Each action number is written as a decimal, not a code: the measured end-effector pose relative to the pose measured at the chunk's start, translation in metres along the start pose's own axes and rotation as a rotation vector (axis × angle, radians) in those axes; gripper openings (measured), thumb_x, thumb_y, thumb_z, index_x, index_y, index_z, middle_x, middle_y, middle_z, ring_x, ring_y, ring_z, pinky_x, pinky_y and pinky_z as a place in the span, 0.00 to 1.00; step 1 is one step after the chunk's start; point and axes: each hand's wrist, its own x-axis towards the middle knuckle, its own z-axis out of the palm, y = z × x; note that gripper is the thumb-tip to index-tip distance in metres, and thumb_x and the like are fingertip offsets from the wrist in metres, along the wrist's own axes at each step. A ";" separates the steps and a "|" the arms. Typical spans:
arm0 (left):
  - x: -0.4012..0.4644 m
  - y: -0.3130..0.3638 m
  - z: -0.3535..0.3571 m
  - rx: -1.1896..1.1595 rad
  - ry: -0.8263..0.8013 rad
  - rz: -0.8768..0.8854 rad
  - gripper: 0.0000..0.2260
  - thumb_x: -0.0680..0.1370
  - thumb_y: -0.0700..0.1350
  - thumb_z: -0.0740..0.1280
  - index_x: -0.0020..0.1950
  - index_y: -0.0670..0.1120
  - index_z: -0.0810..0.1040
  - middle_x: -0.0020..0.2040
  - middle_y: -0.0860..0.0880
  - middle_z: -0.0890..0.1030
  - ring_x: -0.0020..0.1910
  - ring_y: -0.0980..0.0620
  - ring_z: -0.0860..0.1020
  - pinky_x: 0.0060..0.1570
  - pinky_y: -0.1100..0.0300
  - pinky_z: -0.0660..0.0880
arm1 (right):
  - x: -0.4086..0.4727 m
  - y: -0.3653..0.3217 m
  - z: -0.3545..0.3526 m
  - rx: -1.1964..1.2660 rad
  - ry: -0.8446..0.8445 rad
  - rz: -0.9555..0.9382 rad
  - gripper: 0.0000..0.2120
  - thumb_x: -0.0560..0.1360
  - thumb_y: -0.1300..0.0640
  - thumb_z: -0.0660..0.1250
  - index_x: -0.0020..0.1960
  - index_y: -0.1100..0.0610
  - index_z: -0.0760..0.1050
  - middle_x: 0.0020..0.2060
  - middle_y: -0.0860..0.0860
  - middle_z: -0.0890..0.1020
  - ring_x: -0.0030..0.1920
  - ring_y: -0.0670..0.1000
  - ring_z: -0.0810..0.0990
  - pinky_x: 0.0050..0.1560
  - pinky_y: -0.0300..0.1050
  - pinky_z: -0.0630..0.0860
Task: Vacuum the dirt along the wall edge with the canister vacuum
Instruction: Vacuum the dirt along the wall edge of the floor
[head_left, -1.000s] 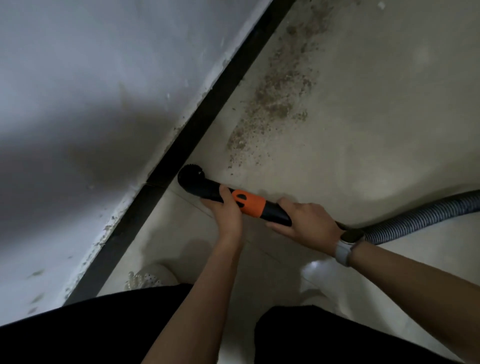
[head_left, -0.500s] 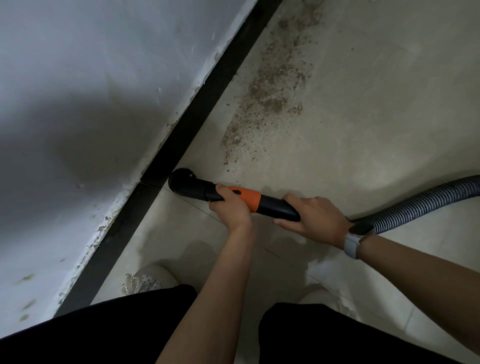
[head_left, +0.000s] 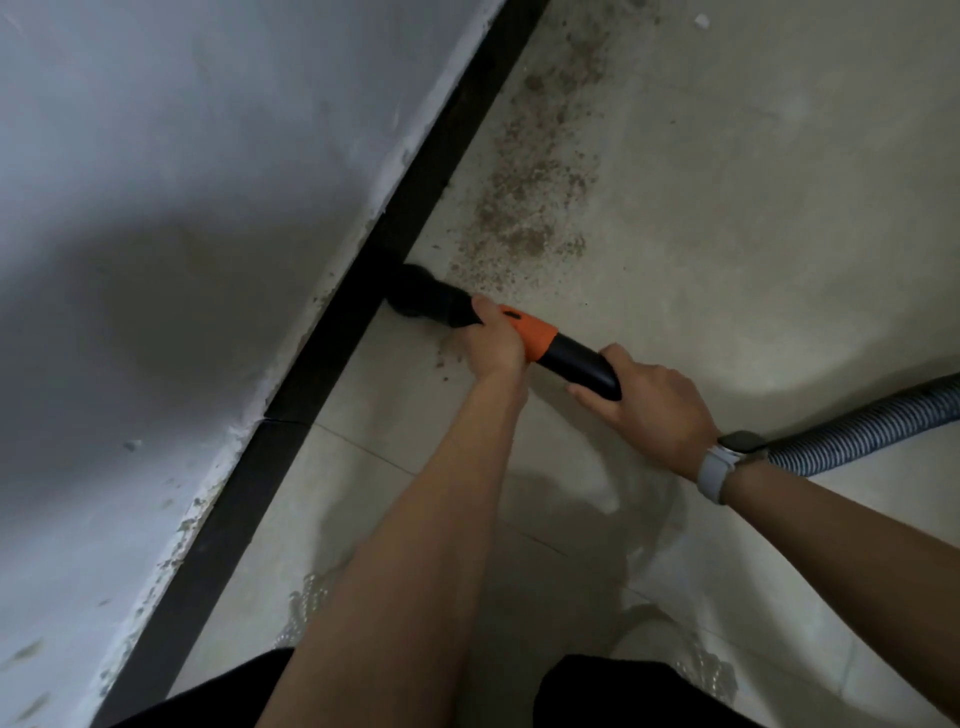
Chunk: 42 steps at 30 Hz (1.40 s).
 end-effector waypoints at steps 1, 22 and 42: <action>0.003 0.005 0.009 0.004 -0.057 -0.017 0.21 0.83 0.52 0.54 0.67 0.38 0.68 0.61 0.40 0.76 0.59 0.43 0.75 0.58 0.55 0.73 | 0.003 0.001 -0.002 0.010 0.024 0.037 0.21 0.75 0.38 0.60 0.54 0.56 0.69 0.34 0.54 0.77 0.31 0.58 0.74 0.26 0.44 0.58; 0.034 0.029 0.051 -0.046 -0.197 -0.081 0.20 0.83 0.52 0.54 0.68 0.38 0.66 0.62 0.38 0.74 0.52 0.46 0.75 0.47 0.50 0.75 | 0.047 0.021 -0.016 -0.037 0.084 0.035 0.22 0.75 0.37 0.58 0.55 0.55 0.67 0.37 0.56 0.80 0.31 0.58 0.74 0.26 0.44 0.56; 0.042 0.039 0.080 0.062 -0.187 0.048 0.20 0.82 0.53 0.55 0.65 0.40 0.68 0.51 0.45 0.76 0.42 0.53 0.76 0.41 0.59 0.76 | 0.062 0.033 -0.031 0.099 0.067 0.102 0.20 0.73 0.36 0.59 0.51 0.53 0.67 0.32 0.48 0.72 0.30 0.55 0.74 0.27 0.44 0.62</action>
